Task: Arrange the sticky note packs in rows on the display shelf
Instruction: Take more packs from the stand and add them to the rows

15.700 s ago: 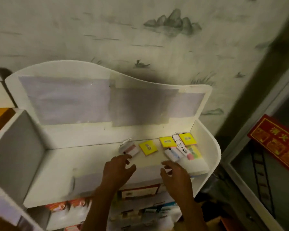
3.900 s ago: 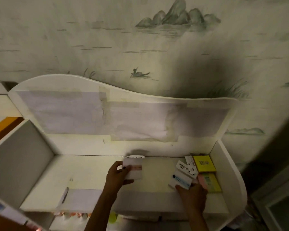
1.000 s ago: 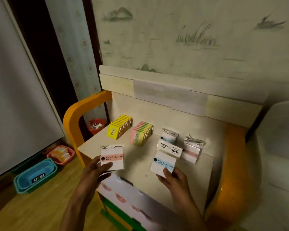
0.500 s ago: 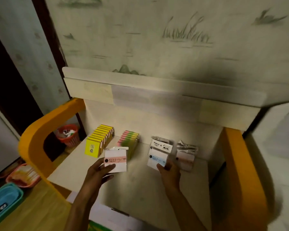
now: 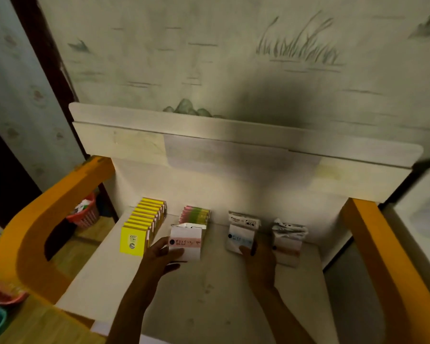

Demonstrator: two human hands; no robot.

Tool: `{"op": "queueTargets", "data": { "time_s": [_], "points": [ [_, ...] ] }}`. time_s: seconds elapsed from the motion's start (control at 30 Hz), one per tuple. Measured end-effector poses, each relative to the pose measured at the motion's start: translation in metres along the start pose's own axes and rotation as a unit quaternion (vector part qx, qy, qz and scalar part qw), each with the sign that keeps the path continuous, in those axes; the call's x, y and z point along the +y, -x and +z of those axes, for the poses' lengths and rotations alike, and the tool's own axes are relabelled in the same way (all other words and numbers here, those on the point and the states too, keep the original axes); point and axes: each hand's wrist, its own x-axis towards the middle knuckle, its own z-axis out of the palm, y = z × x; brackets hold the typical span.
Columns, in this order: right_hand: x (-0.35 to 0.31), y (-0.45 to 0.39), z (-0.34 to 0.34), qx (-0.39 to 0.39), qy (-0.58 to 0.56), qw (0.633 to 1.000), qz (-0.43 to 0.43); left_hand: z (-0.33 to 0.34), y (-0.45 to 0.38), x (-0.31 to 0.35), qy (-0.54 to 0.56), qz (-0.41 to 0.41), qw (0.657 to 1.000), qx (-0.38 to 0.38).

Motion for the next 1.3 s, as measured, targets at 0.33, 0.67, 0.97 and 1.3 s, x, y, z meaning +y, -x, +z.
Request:
{"op": "queueTargets", "data": {
  "time_s": [0.33,0.67,0.97,1.3],
  "points": [
    [-0.001,-0.006,0.005,0.034,0.119,0.992,-0.006,0.002,-0.017,0.000,-0.019,-0.004,0.999,-0.042],
    [-0.005,-0.002,-0.016,0.055,0.095,0.994,-0.031,0.033,-0.015,0.001,-0.041,0.001,0.996,-0.075],
    [-0.025,0.016,-0.085,-0.121,-0.159,0.979,0.050,0.117,-0.004,-0.007,-0.067,0.014,0.989,-0.130],
    [0.005,0.018,-0.115,-0.059,-0.149,0.985,0.064,0.157,0.003,-0.022,-0.313,0.116,0.935,-0.122]
  ]
}}
